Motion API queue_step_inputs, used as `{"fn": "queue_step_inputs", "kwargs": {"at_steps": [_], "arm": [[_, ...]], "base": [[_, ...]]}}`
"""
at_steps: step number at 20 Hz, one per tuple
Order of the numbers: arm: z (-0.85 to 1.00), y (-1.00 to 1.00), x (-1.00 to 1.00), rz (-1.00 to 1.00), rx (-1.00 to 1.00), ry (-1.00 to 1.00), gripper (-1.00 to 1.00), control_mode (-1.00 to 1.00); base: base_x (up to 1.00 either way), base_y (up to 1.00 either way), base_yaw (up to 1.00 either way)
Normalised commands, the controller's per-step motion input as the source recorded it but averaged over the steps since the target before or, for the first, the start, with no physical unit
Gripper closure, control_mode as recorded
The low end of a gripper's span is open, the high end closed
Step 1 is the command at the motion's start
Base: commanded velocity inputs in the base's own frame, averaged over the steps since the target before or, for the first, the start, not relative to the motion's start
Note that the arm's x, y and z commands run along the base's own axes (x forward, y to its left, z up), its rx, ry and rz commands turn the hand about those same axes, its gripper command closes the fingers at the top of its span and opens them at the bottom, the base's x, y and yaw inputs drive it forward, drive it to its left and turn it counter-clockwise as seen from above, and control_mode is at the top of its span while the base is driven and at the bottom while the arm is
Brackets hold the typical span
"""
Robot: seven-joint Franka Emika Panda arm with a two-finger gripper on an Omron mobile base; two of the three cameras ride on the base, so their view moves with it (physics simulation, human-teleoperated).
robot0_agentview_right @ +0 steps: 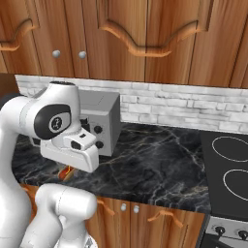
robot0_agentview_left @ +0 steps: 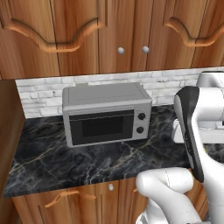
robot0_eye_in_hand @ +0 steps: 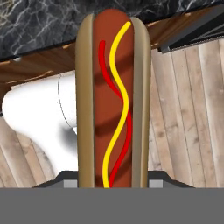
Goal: Store the hot dog in the freezer for long-term storage. Close the freezer door after placing the cooked food.
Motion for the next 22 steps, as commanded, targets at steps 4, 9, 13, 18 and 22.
{"fn": "queue_step_inputs", "kwargs": {"at_steps": [4,9,13,18,22], "arm": [[0.00,0.00,0.00,0.00,0.00,0.00,1.00,-1.00],[0.00,0.00,-0.02,0.00,0.00,0.00,1.00,1.00],[0.00,0.00,0.00,0.00,0.00,0.00,1.00,1.00],[0.00,0.00,0.00,0.00,0.00,0.00,1.00,1.00],[0.00,0.00,0.00,0.00,0.00,0.00,1.00,1.00]], "base": [[0.00,0.00,0.00],[-0.06,0.00,0.00],[-0.44,0.00,0.00],[-0.74,0.00,0.00],[-0.93,0.00,0.02]]}}
